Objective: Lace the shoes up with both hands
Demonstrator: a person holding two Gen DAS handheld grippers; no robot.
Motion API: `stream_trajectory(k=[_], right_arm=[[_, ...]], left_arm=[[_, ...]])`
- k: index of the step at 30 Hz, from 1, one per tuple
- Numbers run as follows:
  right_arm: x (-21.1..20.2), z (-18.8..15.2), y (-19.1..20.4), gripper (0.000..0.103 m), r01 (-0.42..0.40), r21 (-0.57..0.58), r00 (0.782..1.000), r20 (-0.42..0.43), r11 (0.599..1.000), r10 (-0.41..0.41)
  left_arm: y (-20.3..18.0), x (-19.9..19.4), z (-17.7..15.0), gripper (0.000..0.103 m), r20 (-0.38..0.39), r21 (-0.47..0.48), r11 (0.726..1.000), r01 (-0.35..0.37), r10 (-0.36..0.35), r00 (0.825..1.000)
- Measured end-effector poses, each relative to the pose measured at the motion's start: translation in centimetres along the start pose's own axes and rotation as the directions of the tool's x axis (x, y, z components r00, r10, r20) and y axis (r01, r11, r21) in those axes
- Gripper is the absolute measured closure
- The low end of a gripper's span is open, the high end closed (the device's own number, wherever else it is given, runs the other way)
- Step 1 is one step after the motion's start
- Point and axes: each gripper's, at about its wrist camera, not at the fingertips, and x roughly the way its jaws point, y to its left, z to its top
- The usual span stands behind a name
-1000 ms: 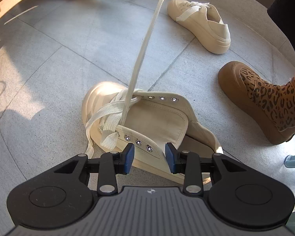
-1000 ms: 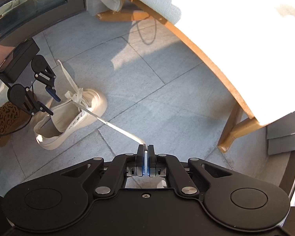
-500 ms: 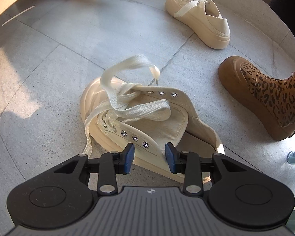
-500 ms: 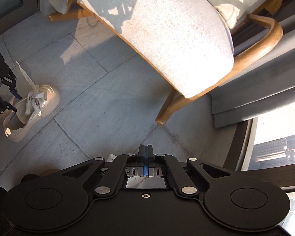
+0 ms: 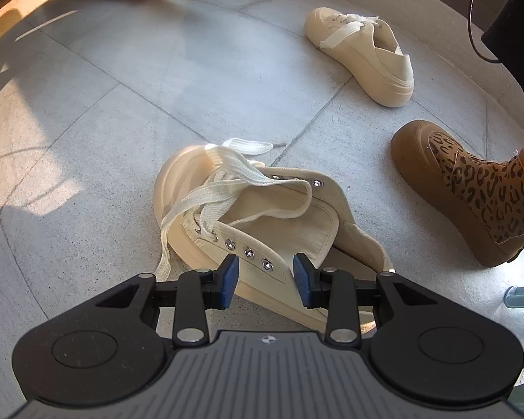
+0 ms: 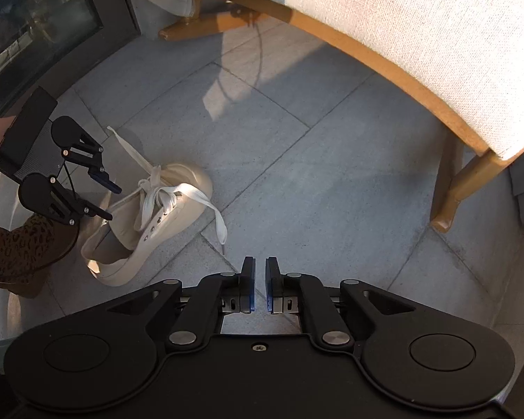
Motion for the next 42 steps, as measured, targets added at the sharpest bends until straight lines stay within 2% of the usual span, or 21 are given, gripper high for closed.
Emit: stream_trajectory(k=[4,6,10,13,19,22,24,27,29,31,37,42], right_arm=[[4.0,0.9,2.1,0.08,-0.122,-0.029,0.992,0.015,0.992,0.122],[5.7,1.3,3.1,0.079,-0.141,-0.072,0.99,0.018,0.987,0.143],[10.4,1.1,3.9,0.079,-0.103,-0.152,0.995,0.001,0.983,0.104],[14.4,0.4,3.6,0.079,-0.062,-0.197,0.998,-0.013,0.978,0.061],[19.8,0.9,3.2,0.079,-0.08,-0.199,0.997,-0.018,0.977,0.078],[21.6,1.3,2.9,0.079,-0.076,-0.202,0.997,-0.032,0.976,0.071],[22.3,1.4,2.5,0.079,-0.079,-0.205,0.997,-0.033,0.976,0.074],[23.3,1.5,1.7,0.08,-0.133,-0.16,0.991,-0.048,0.978,0.127],[23.4,1.3,1.7,0.099,-0.155,-0.139,0.988,-0.042,0.978,0.15],[23.1,1.2,2.0,0.103,-0.151,-0.14,0.988,-0.03,0.979,0.149],[20.1,0.3,1.9,0.103,-0.093,-0.1,0.996,-0.003,0.991,0.093],[17.9,-1.7,1.0,0.103,0.011,-0.086,0.999,-0.032,0.996,-0.014]], left_arm=[[-0.2,-0.1,0.0,0.07,0.02,0.008,1.0,-0.013,0.013,1.0],[-0.1,-0.5,0.0,0.07,0.039,0.005,1.0,-0.008,0.008,0.999],[0.5,-1.2,0.1,0.07,0.073,-0.032,0.999,0.003,-0.001,0.997],[0.9,-1.2,0.0,0.07,0.072,-0.039,0.999,-0.035,0.038,0.997],[2.3,-0.9,-0.4,0.069,0.082,-0.027,0.994,-0.104,0.106,0.991],[3.6,-0.9,-0.6,0.069,0.101,-0.038,0.994,-0.099,0.102,0.99],[4.7,-0.6,-0.9,0.069,0.098,-0.061,0.993,-0.101,0.107,0.989],[5.7,0.0,-1.2,0.069,0.094,-0.075,0.99,-0.123,0.129,0.987],[6.2,0.4,-1.3,0.069,0.087,-0.061,0.989,-0.132,0.137,0.987],[6.4,0.8,-1.4,0.069,0.075,-0.041,0.989,-0.14,0.143,0.987],[5.6,1.3,-1.7,0.069,0.05,0.027,0.986,-0.163,0.161,0.986],[5.2,1.5,-1.9,0.069,0.03,0.041,0.983,-0.177,0.176,0.984]])
